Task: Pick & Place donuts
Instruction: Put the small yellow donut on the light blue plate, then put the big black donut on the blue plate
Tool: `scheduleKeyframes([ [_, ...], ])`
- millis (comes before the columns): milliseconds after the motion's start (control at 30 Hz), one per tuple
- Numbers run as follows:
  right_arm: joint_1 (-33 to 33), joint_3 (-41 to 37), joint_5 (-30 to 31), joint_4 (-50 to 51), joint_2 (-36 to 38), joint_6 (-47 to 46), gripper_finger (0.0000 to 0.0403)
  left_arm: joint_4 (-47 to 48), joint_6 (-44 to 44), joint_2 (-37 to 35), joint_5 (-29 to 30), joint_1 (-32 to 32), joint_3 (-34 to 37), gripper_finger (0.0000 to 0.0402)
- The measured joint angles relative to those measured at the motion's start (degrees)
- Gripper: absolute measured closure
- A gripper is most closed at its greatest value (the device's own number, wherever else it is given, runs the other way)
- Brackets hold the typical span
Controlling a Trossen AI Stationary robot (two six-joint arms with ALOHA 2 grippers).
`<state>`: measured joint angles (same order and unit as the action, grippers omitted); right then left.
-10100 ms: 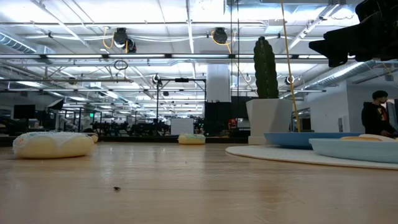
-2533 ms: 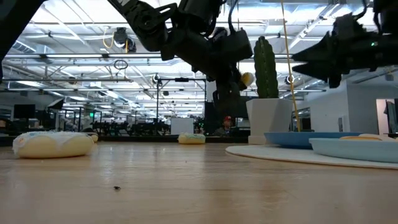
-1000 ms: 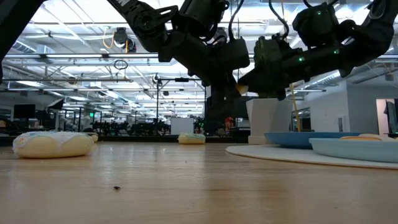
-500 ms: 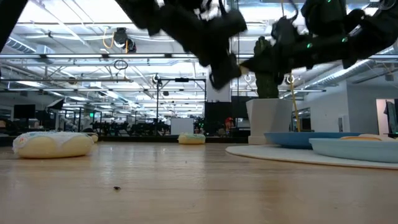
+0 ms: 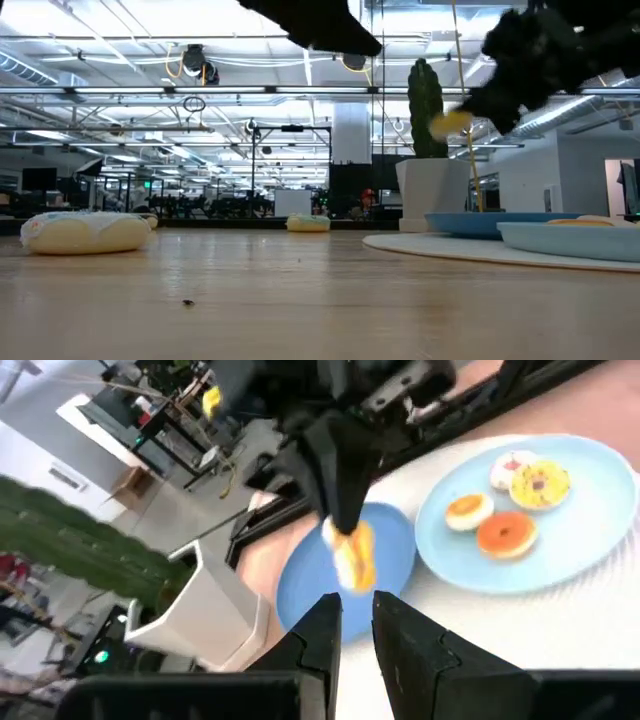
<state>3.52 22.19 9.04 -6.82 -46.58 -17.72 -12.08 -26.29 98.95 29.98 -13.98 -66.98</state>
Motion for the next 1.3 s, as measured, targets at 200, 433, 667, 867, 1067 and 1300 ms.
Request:
scheduleKeyframes([
  [200, 8.10, -0.06, -8.84, 10.16, 4.47, -13.36, 0.0402, 0.24, 1.36, -1.01, 6.14, -2.18, 2.21, 0.0335],
  [433, 18.61, -0.13, -10.21, 13.88, 2.68, -26.26, 0.0402, 0.50, 4.57, -0.93, 7.88, -2.14, 4.53, 0.0335],
  [667, 24.49, -0.17, -9.14, 13.10, -2.15, -31.12, 0.0379, -0.50, 4.55, -0.93, 7.78, -2.11, 4.53, 0.0335],
  [867, 25.87, -0.17, -5.94, 11.47, -6.37, -28.89, 0.0330, -0.53, 5.68, -0.91, 7.71, -2.07, 4.53, 0.0335],
  [1067, 25.24, -0.15, -4.36, 11.33, -7.26, -28.69, 0.0241, 0.00, 5.97, -0.86, 7.60, -2.29, 4.53, 0.0334],
  [1300, 23.73, -0.15, -4.37, 11.14, -2.22, -24.46, 0.0186, 1.14, 7.05, -2.29, 5.50, -2.27, 4.74, 0.0334],
])
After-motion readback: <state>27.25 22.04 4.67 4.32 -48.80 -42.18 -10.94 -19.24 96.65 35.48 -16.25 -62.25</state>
